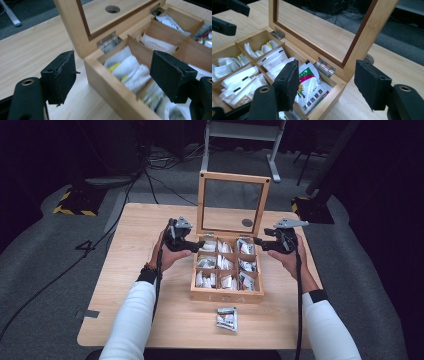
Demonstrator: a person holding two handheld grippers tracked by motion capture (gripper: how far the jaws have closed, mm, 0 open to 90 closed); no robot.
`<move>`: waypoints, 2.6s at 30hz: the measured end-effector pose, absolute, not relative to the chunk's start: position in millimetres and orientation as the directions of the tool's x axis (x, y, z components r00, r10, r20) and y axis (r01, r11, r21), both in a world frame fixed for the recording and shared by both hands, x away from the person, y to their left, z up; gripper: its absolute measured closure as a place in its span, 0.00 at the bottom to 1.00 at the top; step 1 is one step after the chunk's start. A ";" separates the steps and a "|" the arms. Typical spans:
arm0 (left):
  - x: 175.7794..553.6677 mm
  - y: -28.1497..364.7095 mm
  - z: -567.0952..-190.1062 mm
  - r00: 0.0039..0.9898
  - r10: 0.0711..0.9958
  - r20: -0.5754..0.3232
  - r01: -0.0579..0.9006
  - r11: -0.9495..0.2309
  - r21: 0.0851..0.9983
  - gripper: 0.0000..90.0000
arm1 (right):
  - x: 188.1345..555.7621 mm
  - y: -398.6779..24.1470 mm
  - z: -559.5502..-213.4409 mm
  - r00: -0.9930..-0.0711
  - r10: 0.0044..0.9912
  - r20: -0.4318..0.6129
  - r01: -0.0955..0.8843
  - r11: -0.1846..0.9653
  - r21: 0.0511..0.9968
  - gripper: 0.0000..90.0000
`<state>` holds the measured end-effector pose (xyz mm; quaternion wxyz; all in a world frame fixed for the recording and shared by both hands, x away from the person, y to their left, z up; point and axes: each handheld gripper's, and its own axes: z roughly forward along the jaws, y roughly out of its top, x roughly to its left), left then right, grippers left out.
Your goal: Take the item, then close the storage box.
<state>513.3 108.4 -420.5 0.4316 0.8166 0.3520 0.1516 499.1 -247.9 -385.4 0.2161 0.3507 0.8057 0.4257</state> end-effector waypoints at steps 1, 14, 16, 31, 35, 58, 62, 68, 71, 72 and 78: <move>516.3 106.0 -419.6 0.706 0.706 -0.052 0.447 -0.388 0.806 0.24 | 502.4 -245.4 -386.4 -0.652 0.756 -0.057 0.387 0.396 0.833 0.41; 549.5 92.4 -416.2 0.650 0.760 -0.005 0.490 -0.414 0.767 0.24 | 534.8 -242.2 -392.6 -0.600 0.800 -0.005 0.467 0.355 0.810 0.38; 552.4 92.4 -413.1 0.642 0.766 -0.002 0.489 -0.408 0.771 0.25 | 537.9 -242.1 -391.8 -0.598 0.801 0.002 0.470 0.349 0.811 0.38; 564.2 78.6 -414.6 0.635 0.772 -0.025 0.513 -0.397 0.761 0.29 | 553.9 -237.0 -399.8 -0.578 0.815 0.036 0.510 0.327 0.796 0.38; 567.5 73.6 -414.6 0.632 0.775 -0.023 0.515 -0.398 0.759 0.29 | 559.0 -236.8 -402.7 -0.579 0.814 0.046 0.514 0.321 0.795 0.43; 579.6 72.4 -418.4 0.642 0.763 -0.077 0.545 -0.382 0.746 0.38 | 566.5 -237.4 -413.7 -0.564 0.824 0.053 0.542 0.321 0.776 0.64; 578.0 74.4 -414.5 0.652 0.756 -0.068 0.541 -0.400 0.740 0.41 | 564.3 -237.4 -411.1 -0.561 0.826 0.048 0.538 0.321 0.779 0.65; 573.2 77.9 -405.7 0.658 0.750 -0.069 0.532 -0.399 0.747 0.46 | 558.9 -238.8 -403.4 -0.564 0.825 0.041 0.515 0.312 0.798 0.66; 568.1 78.6 -400.9 0.653 0.755 -0.061 0.522 -0.391 0.758 0.47 | 555.5 -239.8 -399.0 -0.569 0.821 0.037 0.507 0.315 0.803 0.66; 566.2 79.0 -400.1 0.652 0.757 -0.053 0.516 -0.391 0.762 0.47 | 554.5 -240.1 -398.2 -0.571 0.820 0.033 0.501 0.316 0.806 0.66; 553.6 83.0 -391.0 0.642 0.765 -0.046 0.486 -0.359 0.797 0.51 | 546.4 -242.7 -394.6 -0.574 0.818 0.043 0.480 0.293 0.827 0.65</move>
